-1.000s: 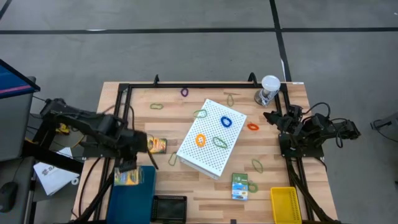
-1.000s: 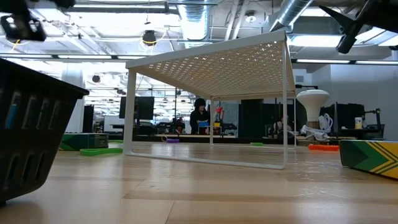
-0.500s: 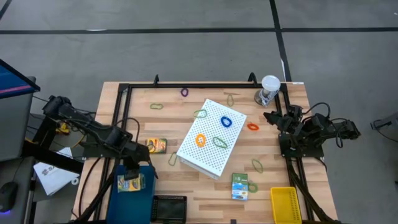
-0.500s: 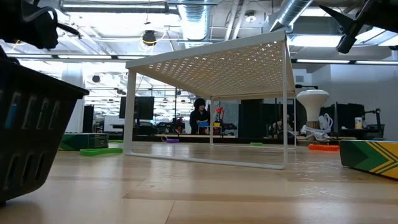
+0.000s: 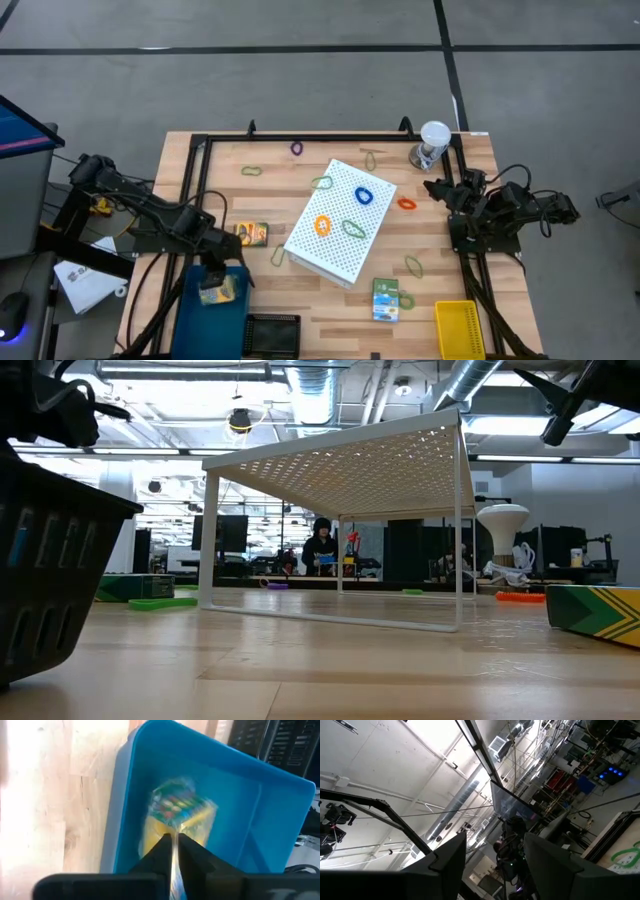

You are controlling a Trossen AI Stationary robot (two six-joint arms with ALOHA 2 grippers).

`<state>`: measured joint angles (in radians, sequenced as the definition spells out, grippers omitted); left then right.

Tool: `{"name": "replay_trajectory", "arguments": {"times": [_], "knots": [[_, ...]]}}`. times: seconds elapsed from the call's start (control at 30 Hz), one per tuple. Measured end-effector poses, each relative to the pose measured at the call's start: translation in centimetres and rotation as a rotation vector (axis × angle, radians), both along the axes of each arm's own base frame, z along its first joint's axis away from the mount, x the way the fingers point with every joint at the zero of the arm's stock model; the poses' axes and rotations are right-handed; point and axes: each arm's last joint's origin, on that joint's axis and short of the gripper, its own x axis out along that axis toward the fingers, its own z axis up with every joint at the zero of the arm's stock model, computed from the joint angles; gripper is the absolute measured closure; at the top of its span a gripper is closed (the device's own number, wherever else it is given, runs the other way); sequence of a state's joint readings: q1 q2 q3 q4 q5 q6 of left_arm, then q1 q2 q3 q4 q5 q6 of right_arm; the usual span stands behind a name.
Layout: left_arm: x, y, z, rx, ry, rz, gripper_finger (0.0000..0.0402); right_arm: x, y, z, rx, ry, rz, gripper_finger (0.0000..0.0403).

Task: Pick & Place Office Desk Supplies
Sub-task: Put the yellow crayon box into the blue bin

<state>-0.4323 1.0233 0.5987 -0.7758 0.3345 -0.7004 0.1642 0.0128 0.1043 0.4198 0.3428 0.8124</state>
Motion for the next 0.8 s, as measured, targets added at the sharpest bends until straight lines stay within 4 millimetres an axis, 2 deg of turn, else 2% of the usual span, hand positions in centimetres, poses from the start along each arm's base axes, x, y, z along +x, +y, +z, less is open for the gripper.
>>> {"name": "replay_trajectory", "arguments": {"times": [0.23, 0.37, 0.47, 0.6, 0.7, 0.8], "knots": [[0.1, 0.0, 0.2, -0.011, -0.024, 0.016, 0.0305, 0.0, 0.0, 0.0, 0.001, 0.0, -0.002, 0.0207], [0.3, -0.3, 1.2, -0.093, -0.078, 0.024, 0.0293, 0.0, 0.0, 0.0, 0.007, -0.001, 0.001, 0.0207], [0.4, -0.3, 2.8, -0.137, -0.132, 0.072, 0.0293, 0.0, 0.0, 0.0, 0.011, -0.002, 0.003, 0.0207], [0.4, 0.6, 3.8, -0.092, -0.157, 0.291, 0.0295, 0.0, 0.0, 0.0, 0.007, -0.001, 0.001, 0.0207], [0.3, 2.1, 3.4, -0.017, -0.088, 0.552, 0.0295, 0.0, 0.0, 0.0, 0.004, -0.001, -0.001, 0.0207], [0.2, 3.7, 3.1, 0.017, -0.014, 0.721, 0.0292, 0.0, 0.0, 0.0, 0.004, 0.0, -0.001, 0.0207]]}}
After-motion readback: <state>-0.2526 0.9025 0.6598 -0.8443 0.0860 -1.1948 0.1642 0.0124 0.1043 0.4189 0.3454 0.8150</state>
